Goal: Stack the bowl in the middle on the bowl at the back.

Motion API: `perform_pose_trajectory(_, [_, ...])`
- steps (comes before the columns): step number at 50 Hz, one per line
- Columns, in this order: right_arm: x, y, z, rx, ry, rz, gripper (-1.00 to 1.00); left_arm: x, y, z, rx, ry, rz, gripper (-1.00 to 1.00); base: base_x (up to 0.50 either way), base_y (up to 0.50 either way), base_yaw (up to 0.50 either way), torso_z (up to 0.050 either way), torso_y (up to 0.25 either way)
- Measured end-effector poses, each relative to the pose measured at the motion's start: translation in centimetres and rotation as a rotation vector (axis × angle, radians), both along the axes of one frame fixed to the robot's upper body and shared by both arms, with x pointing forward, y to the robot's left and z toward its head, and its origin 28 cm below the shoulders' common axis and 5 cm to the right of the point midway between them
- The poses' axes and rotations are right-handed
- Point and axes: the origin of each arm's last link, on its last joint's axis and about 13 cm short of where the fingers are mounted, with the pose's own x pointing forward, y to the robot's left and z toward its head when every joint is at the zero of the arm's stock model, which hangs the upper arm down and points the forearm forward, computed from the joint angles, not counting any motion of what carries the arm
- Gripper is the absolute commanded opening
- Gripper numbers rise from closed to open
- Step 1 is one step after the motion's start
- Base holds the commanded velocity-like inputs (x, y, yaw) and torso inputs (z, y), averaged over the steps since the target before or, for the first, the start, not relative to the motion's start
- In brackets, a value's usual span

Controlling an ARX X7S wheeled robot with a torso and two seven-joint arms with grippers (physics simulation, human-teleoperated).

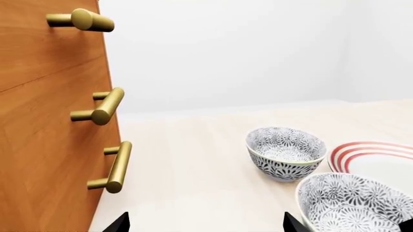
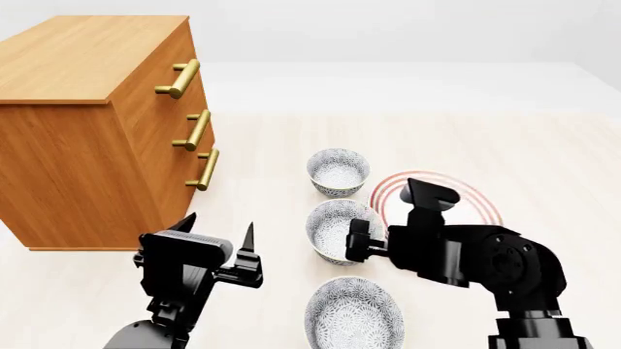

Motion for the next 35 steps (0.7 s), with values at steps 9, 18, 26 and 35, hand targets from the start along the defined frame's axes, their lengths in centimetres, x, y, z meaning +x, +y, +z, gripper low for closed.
perform_pose_trajectory(9, [0.3,0.0,-0.5,0.0,0.013,-0.001,1.0,0.0,0.1,-0.1,-0.001,0.003,0.003,1.0,0.0,0.0,0.0,0.0,0.0])
perform_pose_trajectory(18, [0.6,0.1,-1.1,0.001,0.03,0.002,1.0,0.1,0.1,-0.1,-0.001,0.004,0.008,1.0,0.0,0.0,0.0,0.0,0.0])
perform_pose_trajectory(26, [0.9,0.4,-1.5,0.003,0.045,0.017,1.0,0.1,0.2,-0.2,-0.001,0.005,0.014,1.0,0.0,0.0,0.0,0.0,0.0])
perform_pose_trajectory(35, [1.3,0.7,-1.9,0.005,0.057,0.031,1.0,0.2,0.3,-0.2,-0.002,0.007,0.019,1.0,0.0,0.0,0.0,0.0,0.0])
